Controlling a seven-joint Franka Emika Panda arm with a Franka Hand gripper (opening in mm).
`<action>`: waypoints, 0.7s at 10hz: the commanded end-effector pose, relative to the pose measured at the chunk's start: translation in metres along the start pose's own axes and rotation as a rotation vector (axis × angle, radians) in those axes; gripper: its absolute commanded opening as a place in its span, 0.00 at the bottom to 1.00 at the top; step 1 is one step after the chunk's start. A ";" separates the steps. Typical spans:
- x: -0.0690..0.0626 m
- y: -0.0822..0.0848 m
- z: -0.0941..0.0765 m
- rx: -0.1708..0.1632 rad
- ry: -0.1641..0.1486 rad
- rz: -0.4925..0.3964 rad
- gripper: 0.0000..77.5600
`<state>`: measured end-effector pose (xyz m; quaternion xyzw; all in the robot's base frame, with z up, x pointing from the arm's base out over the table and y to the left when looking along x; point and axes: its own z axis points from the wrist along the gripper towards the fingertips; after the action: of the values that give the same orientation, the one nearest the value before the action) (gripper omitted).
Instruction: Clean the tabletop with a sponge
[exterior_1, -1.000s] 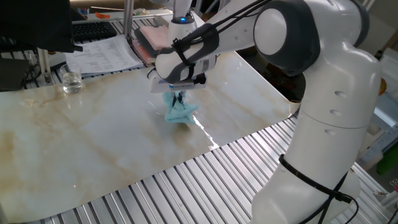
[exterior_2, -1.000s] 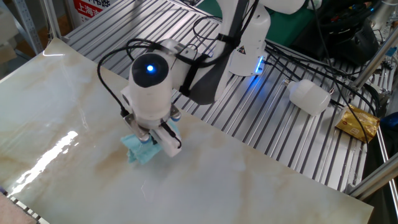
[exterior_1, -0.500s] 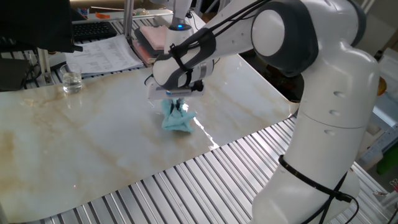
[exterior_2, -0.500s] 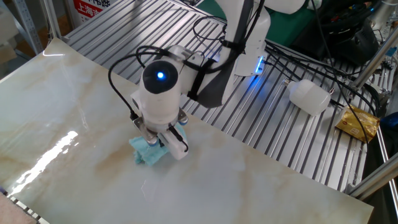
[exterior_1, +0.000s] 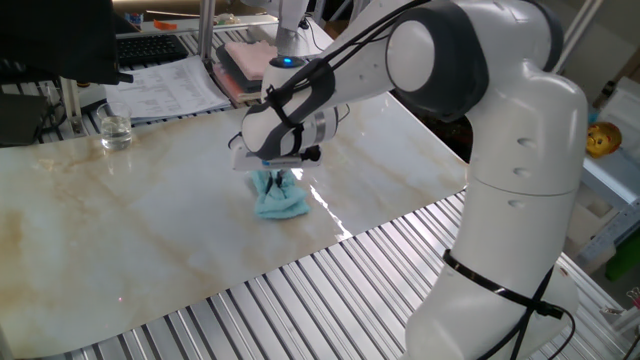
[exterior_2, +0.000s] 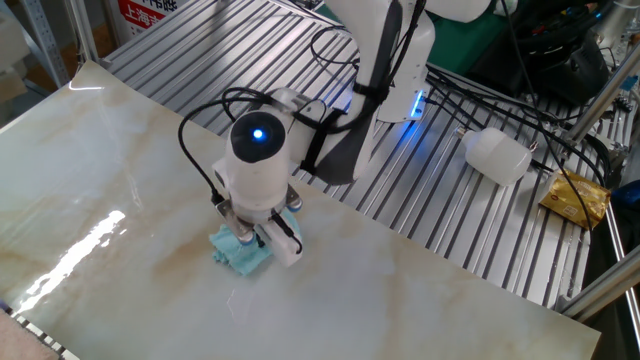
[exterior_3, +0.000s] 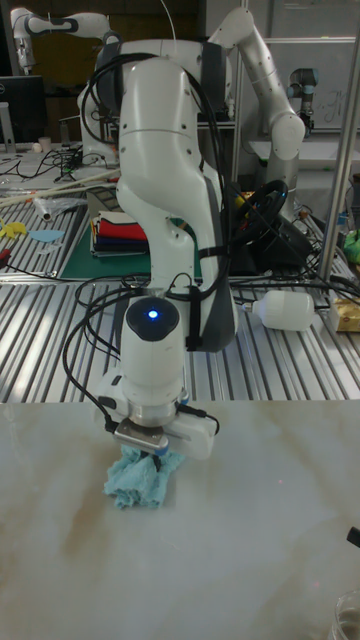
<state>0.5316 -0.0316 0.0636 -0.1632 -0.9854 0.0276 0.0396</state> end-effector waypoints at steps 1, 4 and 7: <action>-0.002 0.010 0.006 -0.031 -0.013 -0.001 0.02; -0.005 0.019 0.001 -0.039 -0.017 0.008 0.02; -0.019 0.021 0.004 -0.045 -0.018 -0.010 0.02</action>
<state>0.5514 -0.0179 0.0596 -0.1626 -0.9863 0.0088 0.0280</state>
